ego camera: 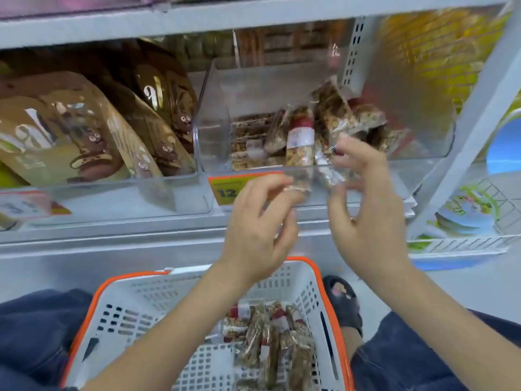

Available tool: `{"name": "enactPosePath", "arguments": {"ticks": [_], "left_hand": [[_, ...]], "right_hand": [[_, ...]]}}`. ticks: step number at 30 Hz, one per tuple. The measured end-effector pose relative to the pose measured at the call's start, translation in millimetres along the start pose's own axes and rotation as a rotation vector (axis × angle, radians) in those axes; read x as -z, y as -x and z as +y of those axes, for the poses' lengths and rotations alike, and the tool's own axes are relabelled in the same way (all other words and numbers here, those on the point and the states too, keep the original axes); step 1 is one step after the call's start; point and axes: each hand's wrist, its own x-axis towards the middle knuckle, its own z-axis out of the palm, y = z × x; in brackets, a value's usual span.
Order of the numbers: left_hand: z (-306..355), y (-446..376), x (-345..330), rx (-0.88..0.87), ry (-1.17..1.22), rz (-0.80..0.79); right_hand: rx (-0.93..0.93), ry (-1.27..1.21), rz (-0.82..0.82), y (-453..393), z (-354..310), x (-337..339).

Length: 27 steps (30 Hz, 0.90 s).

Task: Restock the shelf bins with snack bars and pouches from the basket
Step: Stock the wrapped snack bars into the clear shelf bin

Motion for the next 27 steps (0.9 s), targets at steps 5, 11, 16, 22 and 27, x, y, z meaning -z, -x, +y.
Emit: {"name": "enactPosePath", "arguments": {"ticks": [5, 11, 16, 22, 27], "left_hand": [[-34.7, 172.1, -5.0, 0.665, -0.068, -0.512], [-37.4, 305.7, -6.6, 1.296, 0.016, -1.278], [-46.6, 309.5, -9.4, 1.398, 0.136, -1.101], [-68.0, 289.9, -56.2, 1.535, 0.286, -0.958], [-70.5, 292.0, -87.6, 1.629, 0.384, -0.982]], "right_hand": [[-0.381, 0.133, -0.799, 128.3, 19.5, -76.3], [-0.632, 0.512, -1.088, 224.4, 53.5, -121.2], [-0.63, 0.703, -1.121, 222.6, 63.0, -141.3], [-0.776, 0.583, -1.158, 232.6, 88.4, -159.6], [-1.034, 0.429, -1.105, 240.9, 102.0, -180.0]]}}
